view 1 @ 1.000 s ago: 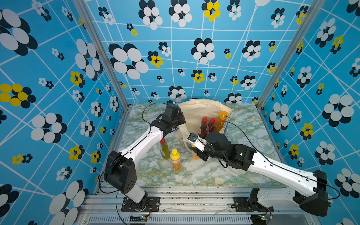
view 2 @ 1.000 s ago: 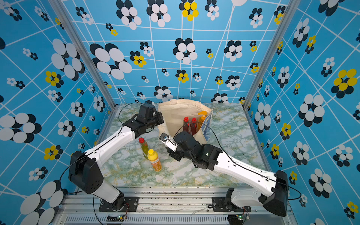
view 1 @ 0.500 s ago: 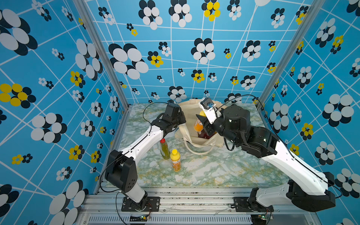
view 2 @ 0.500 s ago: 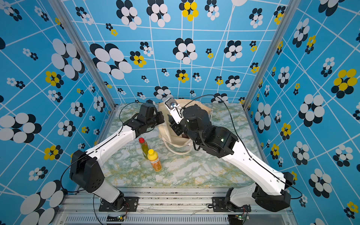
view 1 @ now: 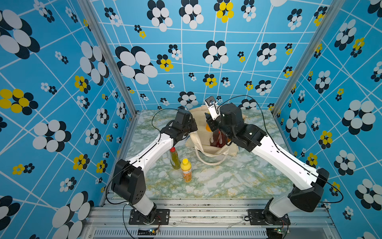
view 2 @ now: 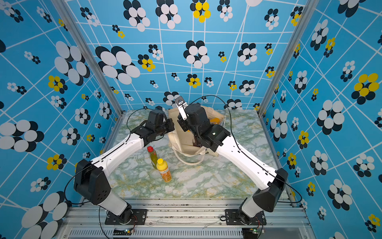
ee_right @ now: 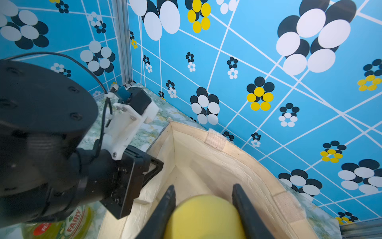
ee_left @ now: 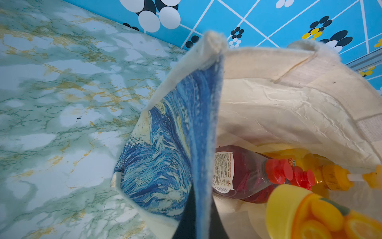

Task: Pack dish soap into the shopping bag
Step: Place the bottle of dish soap in the shopping bag.

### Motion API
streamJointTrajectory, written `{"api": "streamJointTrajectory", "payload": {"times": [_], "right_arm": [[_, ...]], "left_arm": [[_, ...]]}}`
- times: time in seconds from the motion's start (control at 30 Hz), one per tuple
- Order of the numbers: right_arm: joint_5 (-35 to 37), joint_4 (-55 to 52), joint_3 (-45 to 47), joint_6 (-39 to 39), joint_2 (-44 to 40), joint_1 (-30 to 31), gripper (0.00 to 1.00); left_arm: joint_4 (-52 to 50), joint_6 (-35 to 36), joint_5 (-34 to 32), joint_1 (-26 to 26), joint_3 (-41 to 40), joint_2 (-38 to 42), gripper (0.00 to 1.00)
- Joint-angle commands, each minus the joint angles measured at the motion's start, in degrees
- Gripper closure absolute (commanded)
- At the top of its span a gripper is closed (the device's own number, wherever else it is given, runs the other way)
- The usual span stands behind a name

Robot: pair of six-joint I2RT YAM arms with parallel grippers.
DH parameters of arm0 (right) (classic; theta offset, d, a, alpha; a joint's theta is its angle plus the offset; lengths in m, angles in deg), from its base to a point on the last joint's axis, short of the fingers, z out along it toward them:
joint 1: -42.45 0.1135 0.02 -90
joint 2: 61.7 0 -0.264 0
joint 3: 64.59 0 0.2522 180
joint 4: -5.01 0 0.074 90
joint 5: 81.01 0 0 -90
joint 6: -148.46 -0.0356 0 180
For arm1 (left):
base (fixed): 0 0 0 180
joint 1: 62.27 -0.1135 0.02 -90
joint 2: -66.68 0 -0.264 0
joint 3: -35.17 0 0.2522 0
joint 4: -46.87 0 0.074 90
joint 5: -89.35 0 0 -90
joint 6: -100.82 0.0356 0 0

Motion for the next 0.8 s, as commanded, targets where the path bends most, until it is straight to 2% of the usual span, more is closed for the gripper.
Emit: {"api": "streamJointTrajectory", "payload": {"times": [0.0,0.47,0.77], "right_arm": [[0.02,12.99,0.17,-0.61,0.56,-0.20,0.94],[1.54,24.64,6.48,-0.06,9.41,-2.50,0.94],[0.94,26.69,8.73,-2.77,14.22,-5.41,0.94]], "left_arm": [[-0.33,0.57,0.91,0.53,0.91,-0.10,1.00],[-0.51,0.31,1.60,0.47,-0.14,1.21,1.00],[-0.94,0.42,1.81,0.47,0.21,1.21,1.00]]}}
